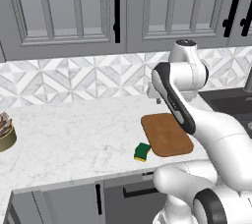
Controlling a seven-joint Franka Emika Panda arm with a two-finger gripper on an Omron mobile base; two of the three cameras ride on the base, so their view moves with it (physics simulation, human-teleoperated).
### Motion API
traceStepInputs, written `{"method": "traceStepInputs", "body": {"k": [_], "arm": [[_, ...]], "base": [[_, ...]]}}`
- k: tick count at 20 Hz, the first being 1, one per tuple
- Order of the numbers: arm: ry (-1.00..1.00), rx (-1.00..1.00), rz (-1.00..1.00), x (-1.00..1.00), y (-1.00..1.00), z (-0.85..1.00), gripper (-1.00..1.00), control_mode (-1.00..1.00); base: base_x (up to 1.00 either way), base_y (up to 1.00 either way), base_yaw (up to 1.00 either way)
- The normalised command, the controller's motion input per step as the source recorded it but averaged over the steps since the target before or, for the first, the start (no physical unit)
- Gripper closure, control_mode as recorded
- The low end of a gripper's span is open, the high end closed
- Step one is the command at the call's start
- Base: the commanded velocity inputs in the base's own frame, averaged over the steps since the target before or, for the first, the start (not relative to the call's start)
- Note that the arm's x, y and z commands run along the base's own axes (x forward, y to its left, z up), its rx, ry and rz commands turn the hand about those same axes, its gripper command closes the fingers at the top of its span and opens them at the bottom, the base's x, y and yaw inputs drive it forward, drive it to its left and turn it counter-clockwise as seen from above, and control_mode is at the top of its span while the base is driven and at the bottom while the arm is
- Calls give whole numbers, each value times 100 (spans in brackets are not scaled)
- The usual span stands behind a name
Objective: Pick up the sponge from the counter and clean the cutting board by briefly scrubbing or pressing down on the cutting board. Once finished, release the sponge.
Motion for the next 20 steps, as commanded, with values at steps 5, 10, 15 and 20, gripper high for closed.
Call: {"method": "traceStepInputs", "body": {"k": [5, 10, 15, 20], "arm": [[5, 21, -26, -3, 50, -100, -100, -100], [9, 25, 0, 22, 6, -99, -100, -100], [12, -2, 0, 1, 23, -62, -100, -100], [18, -18, -9, 6, 56, -44, -100, -100]], "base": [[0, 0, 0], [0, 0, 0], [0, 0, 0], [0, 0, 0]]}}
